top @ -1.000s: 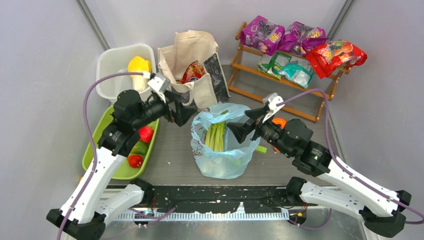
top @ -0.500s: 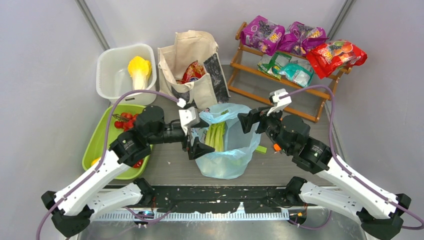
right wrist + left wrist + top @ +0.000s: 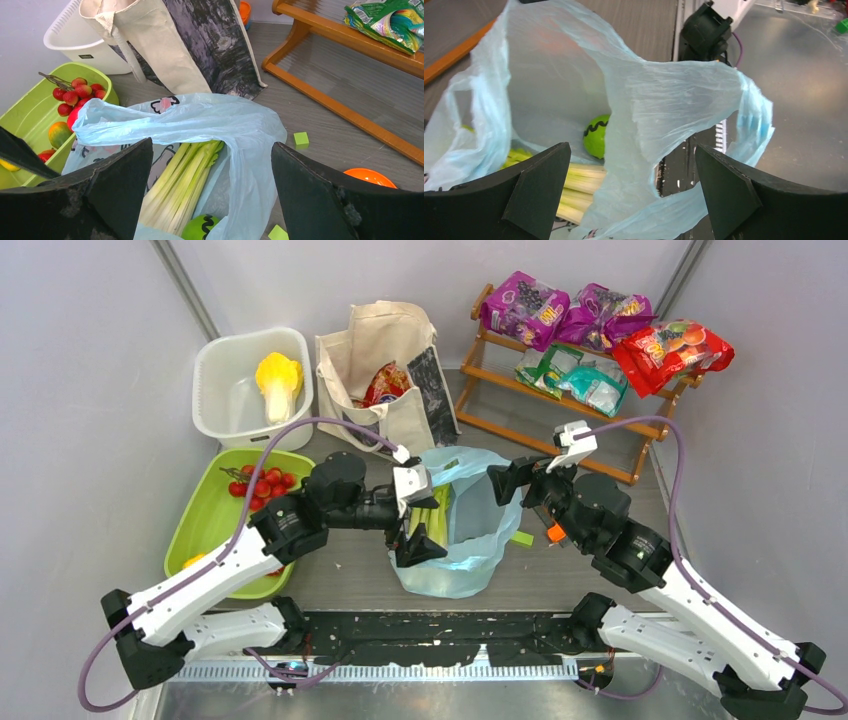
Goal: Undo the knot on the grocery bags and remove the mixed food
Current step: Adjust the takeout bag at the center of the board.
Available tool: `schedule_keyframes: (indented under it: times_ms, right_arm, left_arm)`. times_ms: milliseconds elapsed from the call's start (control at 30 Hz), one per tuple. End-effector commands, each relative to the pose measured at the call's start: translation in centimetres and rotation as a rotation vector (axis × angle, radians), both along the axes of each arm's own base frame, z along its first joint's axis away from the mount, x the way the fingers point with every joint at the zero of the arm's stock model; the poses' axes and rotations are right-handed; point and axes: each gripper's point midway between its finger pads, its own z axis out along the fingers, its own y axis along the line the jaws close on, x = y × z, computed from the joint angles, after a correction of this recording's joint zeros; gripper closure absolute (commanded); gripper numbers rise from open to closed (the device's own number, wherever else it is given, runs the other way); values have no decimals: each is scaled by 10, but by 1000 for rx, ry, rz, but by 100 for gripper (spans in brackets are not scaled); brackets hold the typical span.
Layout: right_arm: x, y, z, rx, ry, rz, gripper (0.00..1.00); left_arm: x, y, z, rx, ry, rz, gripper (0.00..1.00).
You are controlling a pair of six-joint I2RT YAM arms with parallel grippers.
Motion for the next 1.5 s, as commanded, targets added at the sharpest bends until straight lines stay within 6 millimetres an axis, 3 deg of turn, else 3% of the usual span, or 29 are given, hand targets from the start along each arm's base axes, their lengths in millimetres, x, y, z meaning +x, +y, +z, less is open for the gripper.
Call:
schedule_keyframes:
  times_ms: [0, 167, 233, 300, 500, 633, 667, 700, 800, 900, 1000, 1100, 1333, 1467]
  right_arm:
    - [0, -1, 3, 11, -12, 1, 5]
    - [0, 0, 4, 0, -17, 9, 5]
    - [0, 1, 3, 0, -14, 13, 4]
    - [0, 4, 2, 1, -8, 19, 4]
    - [-3, 13, 4, 20, -6, 68, 5]
    - [-20, 30, 15, 26, -49, 222, 4]
    - [-24, 34, 19, 28, -57, 255, 2]
    - [-31, 40, 18, 18, -52, 310, 1]
    - [-47, 58, 16, 9, -25, 443, 10]
    - [-59, 75, 10, 24, -1, 538, 17]
    - [-61, 93, -12, 10, 64, 557, 21]
    - [-48, 107, -48, -46, 161, 479, 26]
    - [-8, 96, -123, -215, 326, 216, 23]
    - [5, 90, -150, -259, 379, 128, 11]
  left_arm:
    - [-17, -11, 47, -111, -61, -54, 0]
    - [-42, -7, 81, -210, -27, -100, 0]
    - [-50, -5, 85, -231, -8, -126, 1]
    - [-54, -7, 78, -218, 12, -148, 0]
    - [-36, -21, 29, -83, 23, -89, 0]
    - [-35, -27, 14, -32, -1, -80, 2]
    - [-40, -28, 11, -24, 7, -104, 7]
    - [-46, -29, 6, -14, 20, -132, 20]
    - [-67, -26, -13, 31, 87, -220, 58]
    - [-95, -16, -42, 106, 202, -337, 85]
    - [-120, -2, -67, 179, 310, -427, 100]
    - [-140, 11, -92, 253, 401, -478, 100]
    - [-174, 24, -121, 368, 553, -561, 100]
    - [-182, 26, -130, 401, 567, -568, 100]
